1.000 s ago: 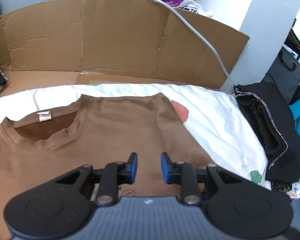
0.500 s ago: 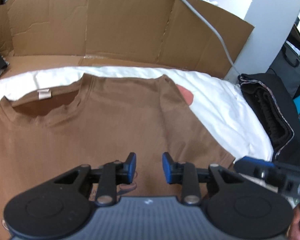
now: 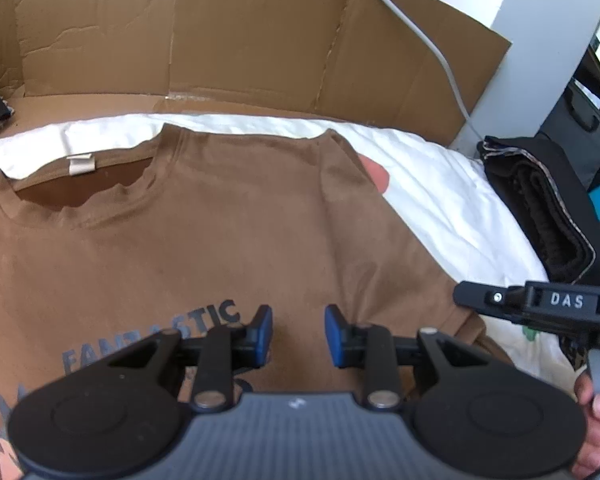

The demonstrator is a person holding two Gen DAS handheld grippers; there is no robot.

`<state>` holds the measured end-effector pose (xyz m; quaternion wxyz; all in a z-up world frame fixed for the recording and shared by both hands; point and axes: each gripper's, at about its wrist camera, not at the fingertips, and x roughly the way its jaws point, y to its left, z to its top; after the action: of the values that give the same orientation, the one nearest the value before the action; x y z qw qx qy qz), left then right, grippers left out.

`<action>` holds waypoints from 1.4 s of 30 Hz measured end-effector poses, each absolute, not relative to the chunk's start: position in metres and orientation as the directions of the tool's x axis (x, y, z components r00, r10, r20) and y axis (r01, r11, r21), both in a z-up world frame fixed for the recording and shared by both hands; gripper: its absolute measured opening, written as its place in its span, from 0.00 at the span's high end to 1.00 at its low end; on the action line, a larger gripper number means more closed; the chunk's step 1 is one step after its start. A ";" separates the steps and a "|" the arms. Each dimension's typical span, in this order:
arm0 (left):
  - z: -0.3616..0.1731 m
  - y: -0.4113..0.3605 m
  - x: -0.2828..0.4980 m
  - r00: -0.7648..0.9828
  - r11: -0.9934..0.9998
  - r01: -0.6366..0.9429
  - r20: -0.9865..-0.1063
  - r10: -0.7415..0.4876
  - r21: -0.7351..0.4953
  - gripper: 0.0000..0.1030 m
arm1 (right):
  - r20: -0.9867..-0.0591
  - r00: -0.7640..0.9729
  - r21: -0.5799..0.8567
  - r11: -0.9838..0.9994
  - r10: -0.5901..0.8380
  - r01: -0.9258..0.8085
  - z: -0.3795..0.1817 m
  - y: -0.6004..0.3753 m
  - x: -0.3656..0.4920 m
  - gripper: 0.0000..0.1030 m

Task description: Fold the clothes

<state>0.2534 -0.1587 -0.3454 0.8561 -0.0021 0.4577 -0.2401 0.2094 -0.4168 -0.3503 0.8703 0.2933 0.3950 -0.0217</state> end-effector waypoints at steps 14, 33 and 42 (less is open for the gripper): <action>-0.350 -0.166 0.270 0.452 0.877 0.405 -0.777 -0.438 -0.258 0.70 | -0.730 0.650 0.411 0.896 0.212 0.170 -0.330 -0.417 0.219 0.94; -0.355 -0.236 0.307 0.455 0.847 0.493 -0.770 -0.447 -0.200 0.71 | -0.734 0.679 0.028 1.000 0.026 -0.008 -0.247 -0.484 0.278 1.00; -0.366 -0.287 0.332 0.450 0.821 0.557 -0.786 -0.423 -0.124 0.71 | -0.741 0.670 -0.026 0.999 -0.043 0.035 -0.251 -0.518 0.295 1.00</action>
<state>0.3323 -0.2874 -0.3659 0.8479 0.0762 0.4377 -0.2891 0.2954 -0.5181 -0.2507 0.9138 -0.0051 0.4056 -0.0212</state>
